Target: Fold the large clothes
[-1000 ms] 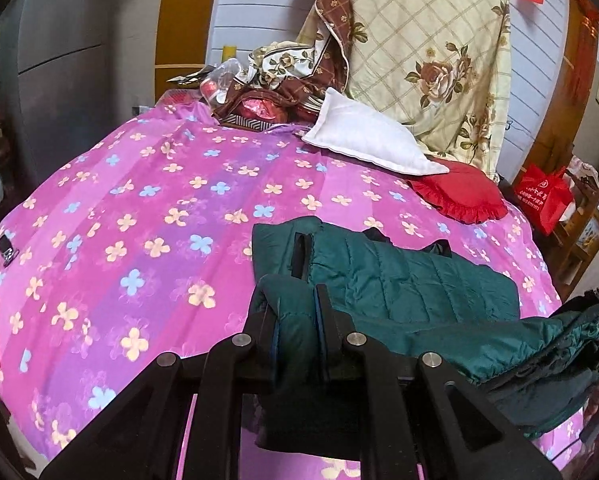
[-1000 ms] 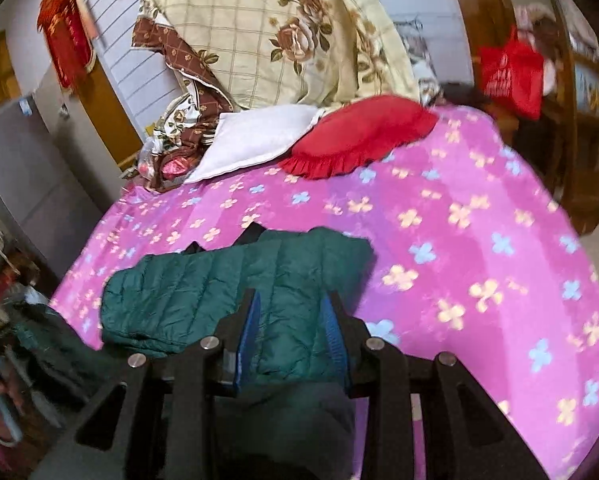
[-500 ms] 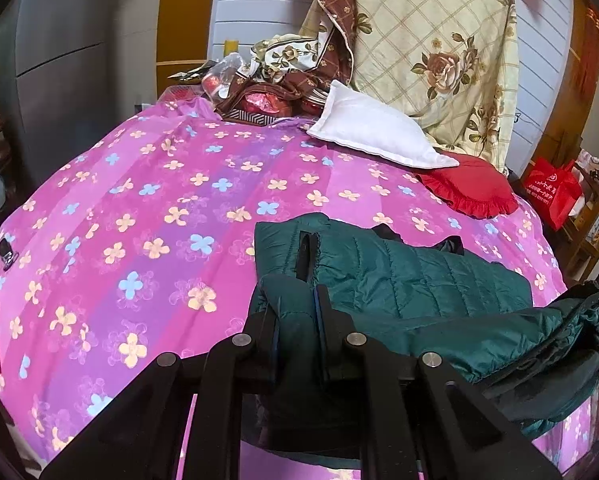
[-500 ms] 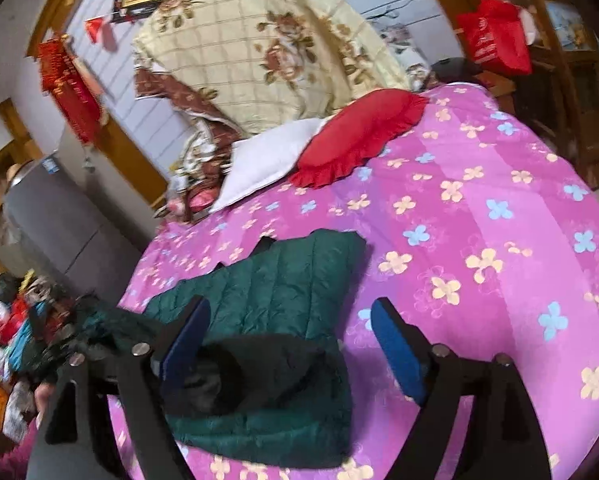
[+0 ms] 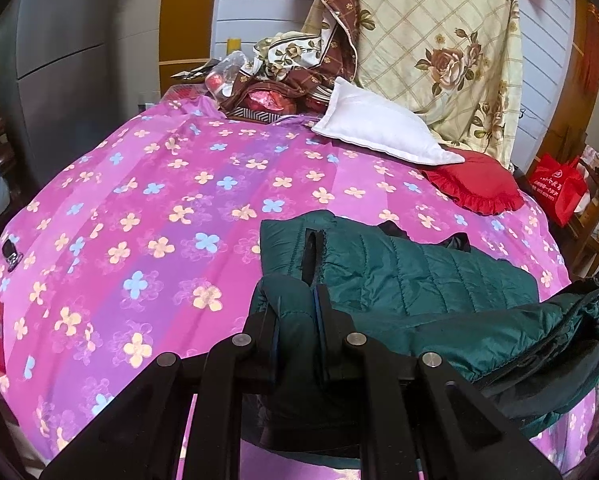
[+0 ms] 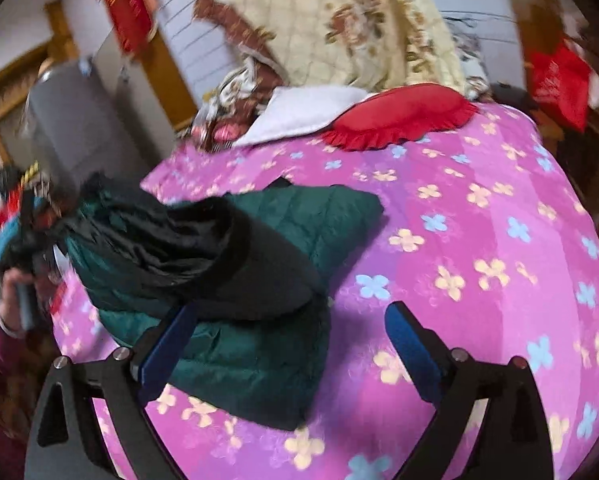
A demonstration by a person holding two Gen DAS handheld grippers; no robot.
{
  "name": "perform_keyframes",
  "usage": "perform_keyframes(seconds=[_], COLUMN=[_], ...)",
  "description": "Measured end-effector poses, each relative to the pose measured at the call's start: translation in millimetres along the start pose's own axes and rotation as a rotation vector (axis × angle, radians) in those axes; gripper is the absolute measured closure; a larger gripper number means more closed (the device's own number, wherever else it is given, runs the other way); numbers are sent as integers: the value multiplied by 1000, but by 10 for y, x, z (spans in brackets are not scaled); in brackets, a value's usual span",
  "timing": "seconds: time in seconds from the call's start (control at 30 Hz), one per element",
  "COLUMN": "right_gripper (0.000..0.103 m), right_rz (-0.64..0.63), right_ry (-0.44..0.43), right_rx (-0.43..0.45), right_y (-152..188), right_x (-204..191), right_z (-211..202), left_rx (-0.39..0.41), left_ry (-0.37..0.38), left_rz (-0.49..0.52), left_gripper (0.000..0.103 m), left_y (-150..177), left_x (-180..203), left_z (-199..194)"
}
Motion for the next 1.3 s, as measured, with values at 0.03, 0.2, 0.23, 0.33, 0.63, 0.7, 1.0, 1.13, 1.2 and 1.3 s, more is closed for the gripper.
perform_keyframes(seconds=[0.03, 0.2, 0.23, 0.33, 0.63, 0.7, 1.0, 1.13, 1.2, 1.3], right_gripper=[5, 22, 34, 65, 73, 73, 73, 74, 74, 73], right_rz=[-29, -102, -95, -102, -40, -8, 69, 81, 85, 116], right_ry=[-14, -39, -55, -12, 131, 148, 216, 250, 274, 281], right_rx=[-29, -8, -1, -3, 103, 110, 72, 50, 22, -6], right_y=[-26, -140, -160, -202, -607, -702, -924, -934, -908, -846], right_x=[-52, -195, -216, -276, -281, -229, 24, 130, 186, 267], right_z=[118, 385, 401, 460, 455, 531, 1054, 1282, 1435, 1587], left_rx=[-1, -4, -6, -8, 29, 28, -9, -14, -16, -14], left_ry=[-4, -14, -13, -19, -43, -55, -120, -138, -144, -149], left_rz=[3, 7, 3, -7, -57, -66, -70, -67, -66, -59], left_gripper=[103, 103, 103, 103, 103, 103, 103, 103, 103, 103], left_y=[3, -2, -7, -44, -409, -486, -554, -521, -506, -484], left_x=[-4, -40, -42, -42, 7, 38, 120, 140, 150, 169], left_z=[7, 27, 36, 91, 338, 456, 1070, 1243, 1307, 1370])
Point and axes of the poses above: each gripper's, at about its wrist camera, not at the fingertips, and z roughly the way its jaws point, x to its right, y to its underside, the point moved 2 cm from there along z, roughly the way its jaws point, and after that the axes turned 4 degrees about x, right-handed, at the moved point
